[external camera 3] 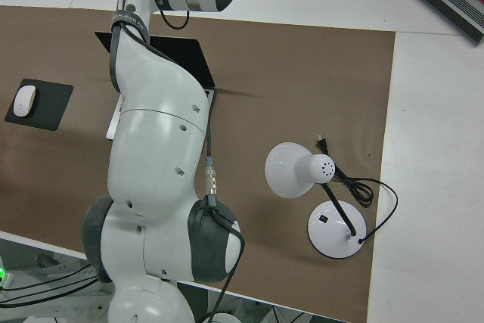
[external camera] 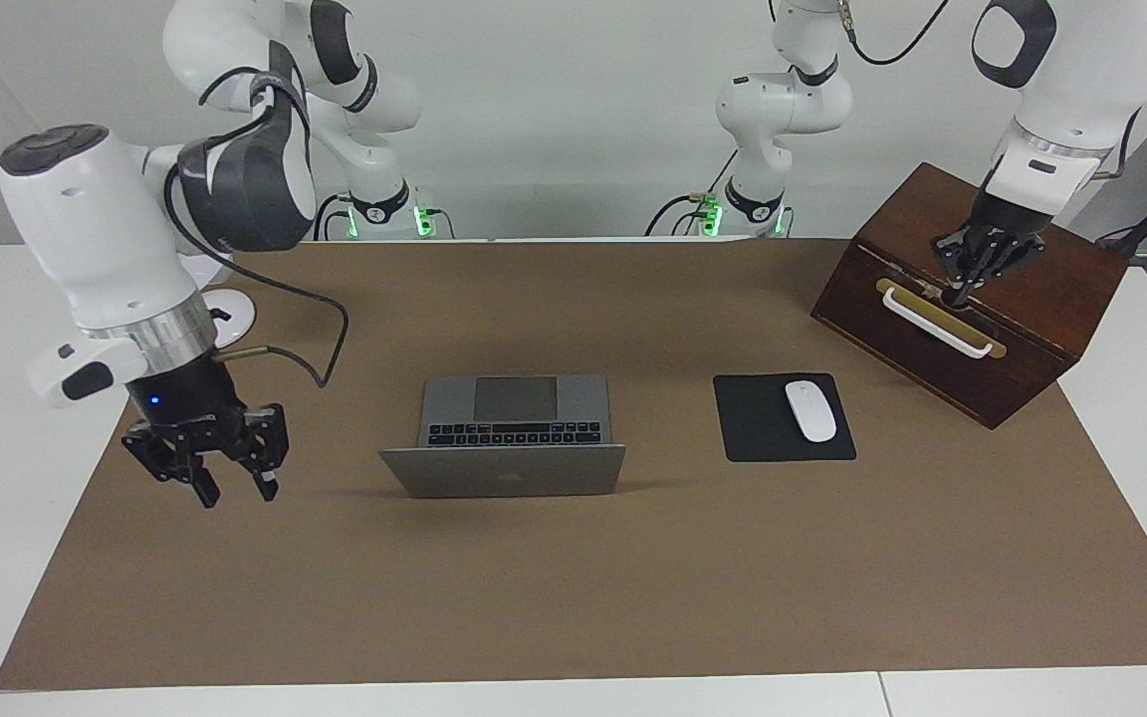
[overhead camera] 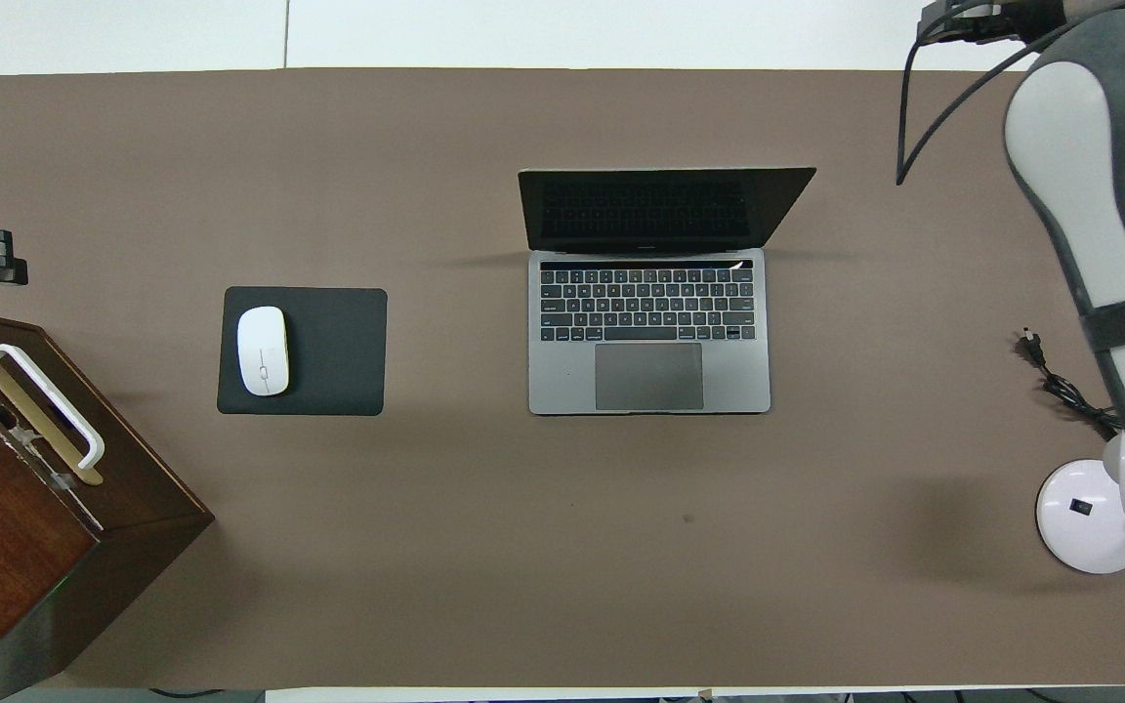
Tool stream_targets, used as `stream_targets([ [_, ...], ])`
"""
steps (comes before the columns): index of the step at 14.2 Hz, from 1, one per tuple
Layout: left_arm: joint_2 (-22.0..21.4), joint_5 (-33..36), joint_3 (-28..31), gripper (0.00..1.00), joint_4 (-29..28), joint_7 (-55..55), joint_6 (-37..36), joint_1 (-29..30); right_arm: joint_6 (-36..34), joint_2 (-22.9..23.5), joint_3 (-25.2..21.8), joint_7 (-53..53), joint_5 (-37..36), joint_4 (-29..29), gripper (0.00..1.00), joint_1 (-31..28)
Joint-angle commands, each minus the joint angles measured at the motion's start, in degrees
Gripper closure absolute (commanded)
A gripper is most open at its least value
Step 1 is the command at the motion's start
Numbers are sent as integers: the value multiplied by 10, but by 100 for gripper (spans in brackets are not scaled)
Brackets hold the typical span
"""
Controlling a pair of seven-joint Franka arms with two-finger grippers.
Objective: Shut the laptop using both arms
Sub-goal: 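Move the right gripper over the laptop screen while the left gripper advances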
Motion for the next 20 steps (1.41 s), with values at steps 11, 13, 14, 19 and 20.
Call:
stream_targets([
  [11, -46, -18, -10, 100, -121, -22, 176, -70, 74, 67, -1, 81, -83, 55, 100, 113],
  [13, -54, -20, -11, 100, -145, -22, 213, -96, 76, 72, -9, 123, -84, 56, 100, 140],
  [14, -64, -20, -10, 100, -174, -23, 249, -116, 81, 75, -10, 134, -84, 56, 100, 146],
  [19, -109, -22, -11, 100, -303, -37, 415, -165, 53, 74, -11, 171, -82, 55, 100, 170],
  [20, -108, -24, -11, 100, -317, -37, 443, -178, 40, 73, -9, 171, -80, 54, 100, 170],
])
